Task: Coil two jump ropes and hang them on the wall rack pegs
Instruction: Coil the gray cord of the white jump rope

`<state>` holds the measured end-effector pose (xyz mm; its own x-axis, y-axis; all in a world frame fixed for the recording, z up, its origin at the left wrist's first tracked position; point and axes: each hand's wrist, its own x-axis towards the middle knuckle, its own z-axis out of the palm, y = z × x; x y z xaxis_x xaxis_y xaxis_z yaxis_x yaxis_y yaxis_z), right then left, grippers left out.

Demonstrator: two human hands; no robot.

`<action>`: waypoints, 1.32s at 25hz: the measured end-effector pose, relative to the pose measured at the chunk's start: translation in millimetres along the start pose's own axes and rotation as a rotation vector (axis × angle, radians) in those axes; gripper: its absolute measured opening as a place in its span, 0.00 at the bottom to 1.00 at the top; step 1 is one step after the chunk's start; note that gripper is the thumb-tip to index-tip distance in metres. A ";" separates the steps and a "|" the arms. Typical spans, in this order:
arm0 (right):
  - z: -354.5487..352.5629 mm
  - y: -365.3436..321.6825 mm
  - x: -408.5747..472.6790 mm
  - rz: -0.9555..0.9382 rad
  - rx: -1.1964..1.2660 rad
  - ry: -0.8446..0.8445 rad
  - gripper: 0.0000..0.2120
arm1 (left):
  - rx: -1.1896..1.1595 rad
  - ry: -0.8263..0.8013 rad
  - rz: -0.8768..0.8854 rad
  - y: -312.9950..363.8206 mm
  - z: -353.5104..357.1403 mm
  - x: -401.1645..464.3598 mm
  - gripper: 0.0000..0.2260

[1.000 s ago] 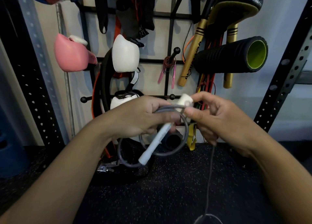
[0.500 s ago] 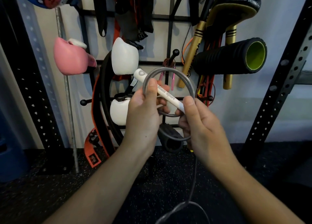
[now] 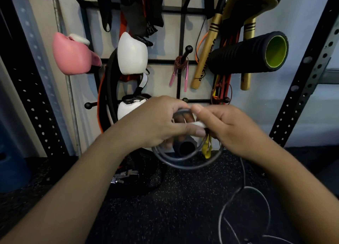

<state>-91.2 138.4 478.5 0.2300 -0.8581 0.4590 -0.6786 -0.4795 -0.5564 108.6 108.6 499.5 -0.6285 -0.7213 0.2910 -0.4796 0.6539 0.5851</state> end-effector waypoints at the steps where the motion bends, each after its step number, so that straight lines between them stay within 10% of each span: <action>1: -1.6 1.5 0.7 -0.003 0.043 0.044 0.29 | -0.045 0.002 0.006 -2.6 2.9 1.9 0.15; 10: 0.9 8.8 -1.7 0.077 0.333 0.110 0.25 | -0.106 0.066 0.091 -17.0 7.9 3.4 0.12; 18: 15.1 48.8 -6.5 0.279 0.640 0.015 0.23 | -0.999 0.543 0.117 -17.1 -8.6 7.4 0.13; 24: 59.2 -0.3 -3.4 0.300 0.874 -0.004 0.40 | -1.174 0.694 0.076 -5.2 40.5 16.5 0.15; 33: 52.9 -4.3 -8.4 0.311 0.883 0.292 0.10 | -0.902 0.601 -0.026 -19.1 61.5 13.5 0.18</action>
<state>-53.3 138.0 440.4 -0.1328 -0.9474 0.2912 0.1139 -0.3065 -0.9450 71.6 100.4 445.7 -0.1043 -0.8870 0.4499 0.2929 0.4049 0.8662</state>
